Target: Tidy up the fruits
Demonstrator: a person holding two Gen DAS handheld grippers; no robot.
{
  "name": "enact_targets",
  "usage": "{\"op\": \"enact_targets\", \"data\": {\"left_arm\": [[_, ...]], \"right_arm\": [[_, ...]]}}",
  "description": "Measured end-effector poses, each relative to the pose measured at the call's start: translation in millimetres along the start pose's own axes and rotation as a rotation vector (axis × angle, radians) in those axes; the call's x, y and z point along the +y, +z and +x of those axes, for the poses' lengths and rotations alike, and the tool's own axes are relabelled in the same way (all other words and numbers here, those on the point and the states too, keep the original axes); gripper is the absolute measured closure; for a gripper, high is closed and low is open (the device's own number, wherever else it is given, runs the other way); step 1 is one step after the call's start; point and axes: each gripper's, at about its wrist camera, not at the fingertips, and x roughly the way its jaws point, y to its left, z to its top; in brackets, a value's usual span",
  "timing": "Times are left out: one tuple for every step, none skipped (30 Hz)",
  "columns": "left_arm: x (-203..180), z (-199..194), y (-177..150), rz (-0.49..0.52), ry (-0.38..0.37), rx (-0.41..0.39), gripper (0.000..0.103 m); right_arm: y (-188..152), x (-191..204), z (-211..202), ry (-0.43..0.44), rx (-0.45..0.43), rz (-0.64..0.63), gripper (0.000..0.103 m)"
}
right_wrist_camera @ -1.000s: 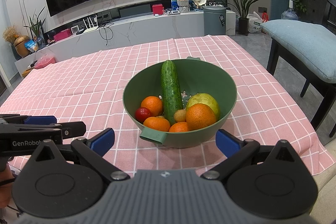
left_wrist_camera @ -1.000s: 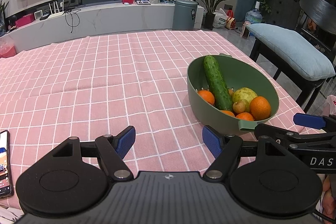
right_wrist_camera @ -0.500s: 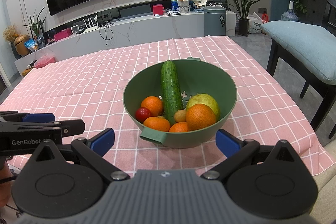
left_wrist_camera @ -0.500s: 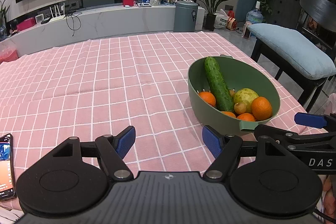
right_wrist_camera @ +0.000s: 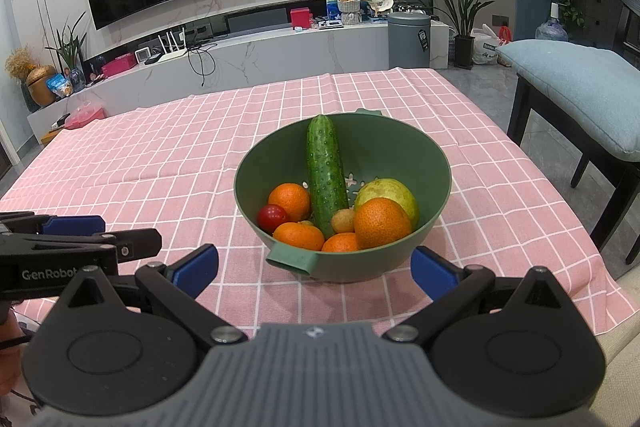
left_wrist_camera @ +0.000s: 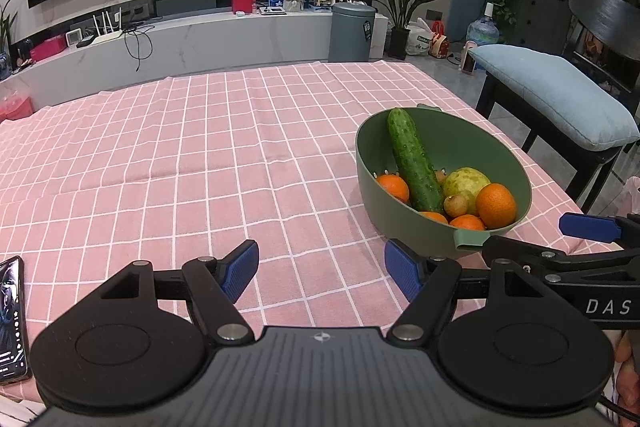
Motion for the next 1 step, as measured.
{"op": "enact_targets", "data": {"left_arm": [[0.0,0.0,0.0,0.000,0.000,0.000,0.019]], "right_arm": [[0.0,0.0,0.0,0.000,0.000,0.000,0.005]]}}
